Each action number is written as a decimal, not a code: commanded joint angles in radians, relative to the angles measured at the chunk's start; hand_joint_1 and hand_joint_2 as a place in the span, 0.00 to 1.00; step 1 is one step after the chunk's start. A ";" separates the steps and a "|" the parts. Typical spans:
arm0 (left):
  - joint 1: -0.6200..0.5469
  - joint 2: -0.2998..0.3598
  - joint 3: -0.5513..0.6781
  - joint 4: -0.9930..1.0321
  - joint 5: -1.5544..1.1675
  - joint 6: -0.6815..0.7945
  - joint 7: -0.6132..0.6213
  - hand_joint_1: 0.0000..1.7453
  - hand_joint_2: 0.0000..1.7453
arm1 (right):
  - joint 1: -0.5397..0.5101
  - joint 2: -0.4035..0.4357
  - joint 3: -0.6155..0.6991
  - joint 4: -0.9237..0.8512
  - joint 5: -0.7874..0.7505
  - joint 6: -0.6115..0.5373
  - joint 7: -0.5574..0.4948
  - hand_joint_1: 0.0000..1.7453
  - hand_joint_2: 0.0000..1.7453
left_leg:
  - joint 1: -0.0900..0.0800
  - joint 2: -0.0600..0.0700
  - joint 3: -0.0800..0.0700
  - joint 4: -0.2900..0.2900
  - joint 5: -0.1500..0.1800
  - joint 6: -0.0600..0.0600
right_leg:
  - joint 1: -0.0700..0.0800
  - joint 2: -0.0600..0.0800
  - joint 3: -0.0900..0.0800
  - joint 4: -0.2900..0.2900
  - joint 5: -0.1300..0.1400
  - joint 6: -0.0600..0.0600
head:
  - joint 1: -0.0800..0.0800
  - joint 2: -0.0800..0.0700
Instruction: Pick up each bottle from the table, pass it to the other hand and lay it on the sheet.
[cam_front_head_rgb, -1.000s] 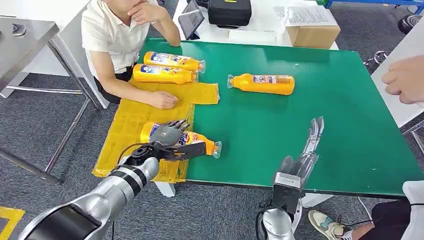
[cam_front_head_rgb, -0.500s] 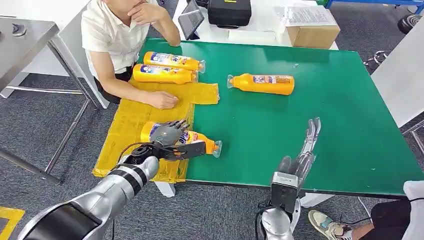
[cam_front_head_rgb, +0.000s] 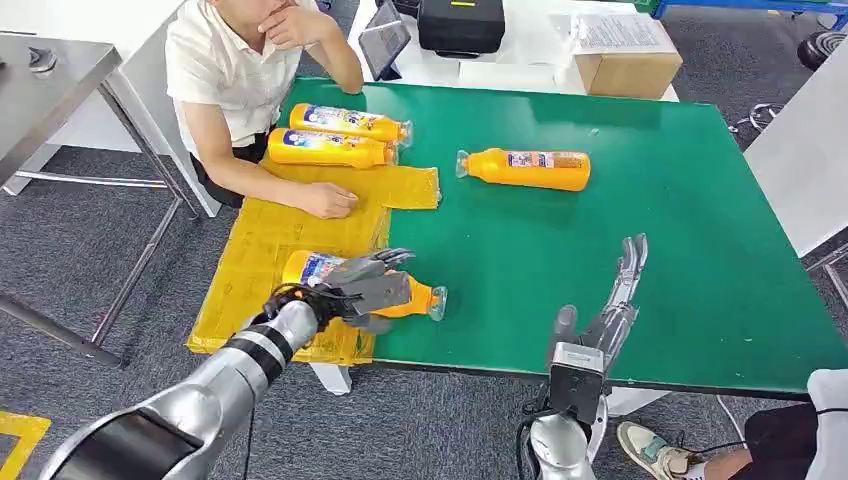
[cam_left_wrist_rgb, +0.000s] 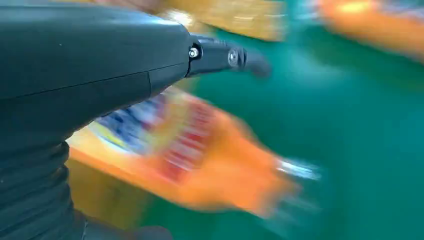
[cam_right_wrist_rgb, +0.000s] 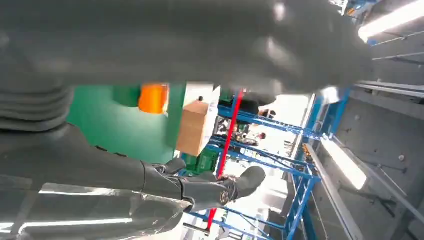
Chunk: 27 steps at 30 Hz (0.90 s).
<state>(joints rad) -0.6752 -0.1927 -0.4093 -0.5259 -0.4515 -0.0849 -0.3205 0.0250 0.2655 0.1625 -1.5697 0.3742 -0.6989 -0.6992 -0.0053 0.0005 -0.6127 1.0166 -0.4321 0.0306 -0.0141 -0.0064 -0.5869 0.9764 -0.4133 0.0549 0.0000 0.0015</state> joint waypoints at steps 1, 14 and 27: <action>0.203 0.065 -0.123 -0.446 0.173 -0.091 0.000 0.00 1.00 | 0.033 -0.046 -0.040 -0.010 0.001 0.001 0.001 0.00 0.00 | 0.001 0.004 0.005 -0.002 -0.003 -0.002 | 0.001 0.004 0.004 -0.002 -0.001 -0.002 | 0.000 0.000; 0.291 0.065 -0.190 -0.596 0.287 0.035 -0.034 0.00 1.00 | 0.041 -0.024 -0.078 -0.047 0.036 0.001 0.001 0.00 0.00 | 0.001 0.001 0.000 -0.001 -0.001 -0.001 | 0.001 0.001 -0.001 -0.001 -0.001 -0.001 | 0.000 0.000; 0.554 0.011 -0.116 -0.809 0.754 0.244 -0.029 0.00 1.00 | 0.084 -0.053 -0.193 0.001 -0.463 0.378 0.001 0.00 1.00 | 0.000 0.001 0.003 -0.002 -0.002 -0.002 | 0.001 0.001 0.002 -0.002 -0.002 -0.002 | 0.000 0.000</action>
<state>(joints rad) -0.2196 -0.1770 -0.5375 -1.2631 0.1944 0.1168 -0.3868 0.0978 0.1892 0.1110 -1.6094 0.0734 -0.5284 -0.6992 -0.0055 0.0015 -0.6150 1.0165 -0.4332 0.0304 -0.0141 -0.0060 -0.5904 0.9756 -0.4139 0.0548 -0.0004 0.0015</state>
